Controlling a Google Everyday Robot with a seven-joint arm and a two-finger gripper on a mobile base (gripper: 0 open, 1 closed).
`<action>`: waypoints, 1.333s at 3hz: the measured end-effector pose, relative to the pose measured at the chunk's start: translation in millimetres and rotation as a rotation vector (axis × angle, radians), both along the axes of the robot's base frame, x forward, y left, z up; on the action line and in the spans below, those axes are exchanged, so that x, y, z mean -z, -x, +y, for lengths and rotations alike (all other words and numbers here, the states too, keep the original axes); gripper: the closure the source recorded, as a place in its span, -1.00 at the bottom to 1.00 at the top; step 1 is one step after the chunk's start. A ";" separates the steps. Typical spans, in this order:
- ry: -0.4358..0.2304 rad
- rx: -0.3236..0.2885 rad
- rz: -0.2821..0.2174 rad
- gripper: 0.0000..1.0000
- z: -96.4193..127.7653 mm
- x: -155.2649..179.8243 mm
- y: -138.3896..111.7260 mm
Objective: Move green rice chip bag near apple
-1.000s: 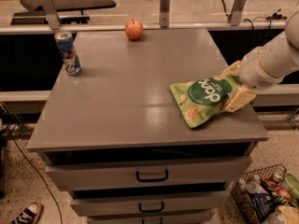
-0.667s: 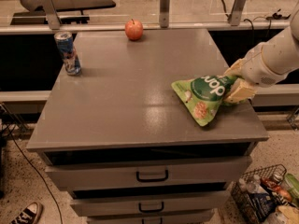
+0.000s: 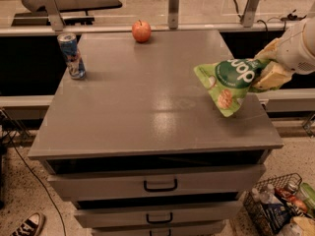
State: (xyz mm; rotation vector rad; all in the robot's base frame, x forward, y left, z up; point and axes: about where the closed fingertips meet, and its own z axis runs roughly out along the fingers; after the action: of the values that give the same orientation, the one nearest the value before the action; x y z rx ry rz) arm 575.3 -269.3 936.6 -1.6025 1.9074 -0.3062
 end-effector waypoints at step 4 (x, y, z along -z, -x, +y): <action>-0.058 0.010 -0.166 1.00 34.7 -8.1 -81.3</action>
Offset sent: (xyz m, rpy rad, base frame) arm 0.0538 0.0291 -0.0010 0.0707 -0.0946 0.0092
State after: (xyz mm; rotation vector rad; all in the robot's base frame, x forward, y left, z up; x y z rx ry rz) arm 656.6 -234.6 944.8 -1.4827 1.7827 -0.3721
